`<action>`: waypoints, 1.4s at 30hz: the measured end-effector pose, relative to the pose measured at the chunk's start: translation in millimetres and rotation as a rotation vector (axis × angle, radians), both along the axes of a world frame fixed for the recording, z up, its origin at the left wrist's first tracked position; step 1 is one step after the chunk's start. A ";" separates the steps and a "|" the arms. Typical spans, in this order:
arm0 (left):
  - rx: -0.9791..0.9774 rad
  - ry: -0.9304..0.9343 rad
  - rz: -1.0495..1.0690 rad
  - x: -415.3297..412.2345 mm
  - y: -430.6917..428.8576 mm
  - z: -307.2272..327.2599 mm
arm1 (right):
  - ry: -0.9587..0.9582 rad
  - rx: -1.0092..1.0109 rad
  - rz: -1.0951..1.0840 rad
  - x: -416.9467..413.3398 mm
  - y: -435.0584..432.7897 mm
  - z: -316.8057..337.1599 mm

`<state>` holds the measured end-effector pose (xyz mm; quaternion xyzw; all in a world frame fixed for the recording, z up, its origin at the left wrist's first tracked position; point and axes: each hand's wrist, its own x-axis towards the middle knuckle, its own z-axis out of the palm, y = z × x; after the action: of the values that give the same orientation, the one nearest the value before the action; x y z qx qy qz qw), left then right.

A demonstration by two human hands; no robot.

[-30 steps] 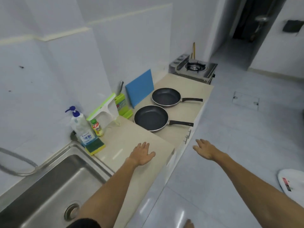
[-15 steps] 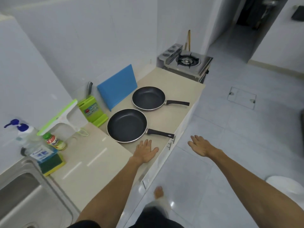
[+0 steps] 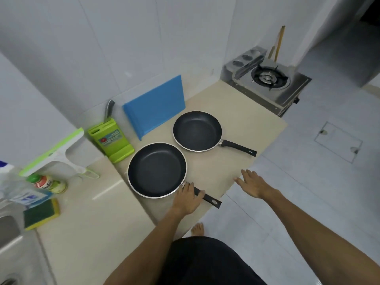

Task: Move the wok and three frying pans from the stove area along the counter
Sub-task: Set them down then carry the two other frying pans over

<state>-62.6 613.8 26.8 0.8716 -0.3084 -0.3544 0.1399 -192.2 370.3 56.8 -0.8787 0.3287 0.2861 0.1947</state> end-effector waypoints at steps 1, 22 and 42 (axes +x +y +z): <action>-0.012 0.029 0.052 4.6 -3.8 -0.7 | 0.001 0.002 0.014 12.2 -8.7 -0.5; 0.148 0.145 0.711 -33.7 -65.2 -52.4 | -0.095 -0.255 0.483 146.7 -133.6 -61.7; -0.118 -0.026 1.606 -66.9 -160.9 -107.2 | -0.391 0.183 0.374 126.3 -176.2 -137.9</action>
<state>-129.5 452.9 -80.4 0.8225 0.3925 -0.1185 0.3942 -65.8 194.0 -81.1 -0.9414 0.0901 0.1706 0.2765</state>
